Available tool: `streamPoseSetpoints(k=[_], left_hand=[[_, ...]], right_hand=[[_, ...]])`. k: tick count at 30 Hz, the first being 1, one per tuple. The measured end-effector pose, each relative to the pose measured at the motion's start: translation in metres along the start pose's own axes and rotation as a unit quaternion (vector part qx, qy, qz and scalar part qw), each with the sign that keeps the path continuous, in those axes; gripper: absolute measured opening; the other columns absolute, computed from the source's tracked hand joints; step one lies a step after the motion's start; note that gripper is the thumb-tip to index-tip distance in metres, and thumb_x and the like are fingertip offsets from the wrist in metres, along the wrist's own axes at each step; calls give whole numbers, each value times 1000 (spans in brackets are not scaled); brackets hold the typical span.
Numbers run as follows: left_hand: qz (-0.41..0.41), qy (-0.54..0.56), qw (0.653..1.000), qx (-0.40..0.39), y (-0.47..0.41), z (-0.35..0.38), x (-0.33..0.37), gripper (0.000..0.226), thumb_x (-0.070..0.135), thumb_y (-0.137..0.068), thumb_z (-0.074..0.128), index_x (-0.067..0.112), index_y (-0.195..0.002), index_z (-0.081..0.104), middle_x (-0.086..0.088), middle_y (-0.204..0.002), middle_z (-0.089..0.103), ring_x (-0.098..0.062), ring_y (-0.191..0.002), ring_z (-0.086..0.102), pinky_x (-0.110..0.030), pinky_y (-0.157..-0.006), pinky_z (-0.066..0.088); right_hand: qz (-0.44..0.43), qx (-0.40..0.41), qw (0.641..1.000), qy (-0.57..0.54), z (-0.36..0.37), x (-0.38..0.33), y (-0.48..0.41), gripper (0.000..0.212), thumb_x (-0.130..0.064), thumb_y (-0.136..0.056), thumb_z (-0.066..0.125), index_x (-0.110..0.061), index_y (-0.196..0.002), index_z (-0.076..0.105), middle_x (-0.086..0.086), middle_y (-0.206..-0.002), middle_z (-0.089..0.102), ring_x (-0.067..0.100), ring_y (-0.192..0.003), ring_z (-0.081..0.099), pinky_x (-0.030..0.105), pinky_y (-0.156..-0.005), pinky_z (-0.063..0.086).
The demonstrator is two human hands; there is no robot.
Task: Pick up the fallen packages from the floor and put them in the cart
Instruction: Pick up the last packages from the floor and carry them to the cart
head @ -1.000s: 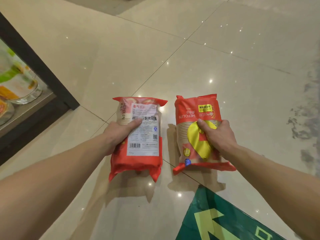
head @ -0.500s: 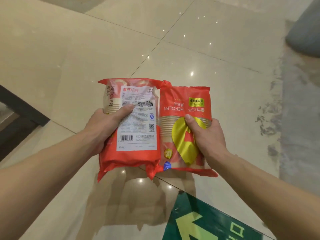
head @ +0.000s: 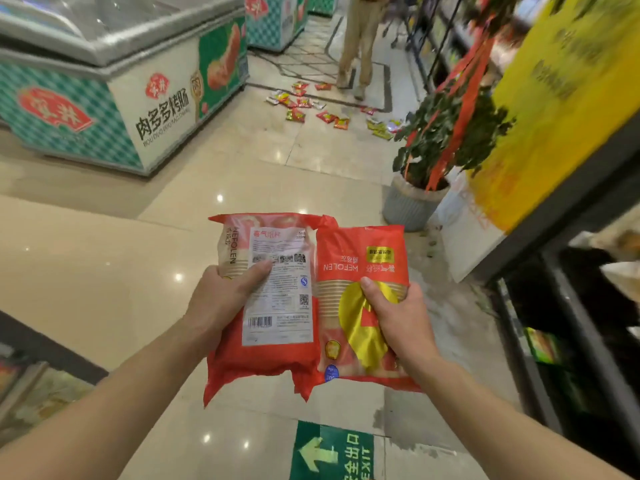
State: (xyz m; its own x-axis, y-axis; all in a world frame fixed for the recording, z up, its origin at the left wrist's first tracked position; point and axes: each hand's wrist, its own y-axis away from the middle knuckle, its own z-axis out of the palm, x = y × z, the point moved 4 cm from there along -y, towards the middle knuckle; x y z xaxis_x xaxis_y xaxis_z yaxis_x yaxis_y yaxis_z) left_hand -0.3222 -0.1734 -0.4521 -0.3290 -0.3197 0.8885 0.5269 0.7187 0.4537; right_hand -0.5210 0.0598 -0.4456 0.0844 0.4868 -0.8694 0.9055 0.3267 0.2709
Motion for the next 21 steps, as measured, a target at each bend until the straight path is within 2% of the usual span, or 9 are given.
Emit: streamPoseSetpoints(k=[5,9,11,13,15,18,21], left_hand=[[62,-33,994,-86,99,15,134,98,72,-58,100,12,-131,73,-9,-108,88,-31,-87,88,-50,-82,71],[133,-76,975,-160,176,47,209,43,43,-88,92,15,-119,81,-6,-98,89,-26,-82,88,-39,-70,70],[160,-91,964,-194,211,66,228,29,37,-92,89,17,-113,84,-4,-94,89,-26,-83,88,-38,-72,69],[174,-86,953,-233,248,87,237,33,36,-91,90,14,-115,85,-9,-100,89,-32,-92,87,-48,-87,70],[179,-90,941,-273,285,109,239,40,39,-88,93,13,-117,85,-11,-104,89,-34,-97,87,-55,-96,67],[195,-102,916,-335,348,138,229,40,42,-87,93,16,-117,86,-9,-105,89,-33,-97,87,-56,-99,66],[201,-105,890,-396,418,166,203,56,53,-76,97,20,-120,86,-8,-108,89,-33,-100,87,-58,-100,65]], right_hand=[[4,103,993,-54,-100,-89,106,81,-78,-72,81,-30,-132,54,-8,-111,75,19,-96,77,52,-92,63],[-2,196,976,-92,-170,-124,181,77,-77,-73,82,-30,-128,54,-6,-114,74,22,-101,76,54,-95,62],[-2,235,967,-103,-204,-128,218,79,-77,-72,82,-28,-127,54,-5,-115,73,22,-102,75,54,-96,61],[-3,270,955,-124,-237,-124,257,88,-84,-64,80,-29,-128,56,-6,-115,74,21,-101,75,53,-96,61],[-2,306,942,-136,-269,-115,300,89,-84,-65,79,-29,-131,58,-7,-115,75,20,-100,75,51,-95,61],[2,361,919,-158,-313,-89,370,94,-87,-61,80,-29,-132,60,-6,-114,76,22,-99,76,52,-93,63],[6,416,895,-159,-352,-54,453,92,-86,-62,81,-31,-133,60,-7,-114,77,21,-98,77,51,-91,64]])
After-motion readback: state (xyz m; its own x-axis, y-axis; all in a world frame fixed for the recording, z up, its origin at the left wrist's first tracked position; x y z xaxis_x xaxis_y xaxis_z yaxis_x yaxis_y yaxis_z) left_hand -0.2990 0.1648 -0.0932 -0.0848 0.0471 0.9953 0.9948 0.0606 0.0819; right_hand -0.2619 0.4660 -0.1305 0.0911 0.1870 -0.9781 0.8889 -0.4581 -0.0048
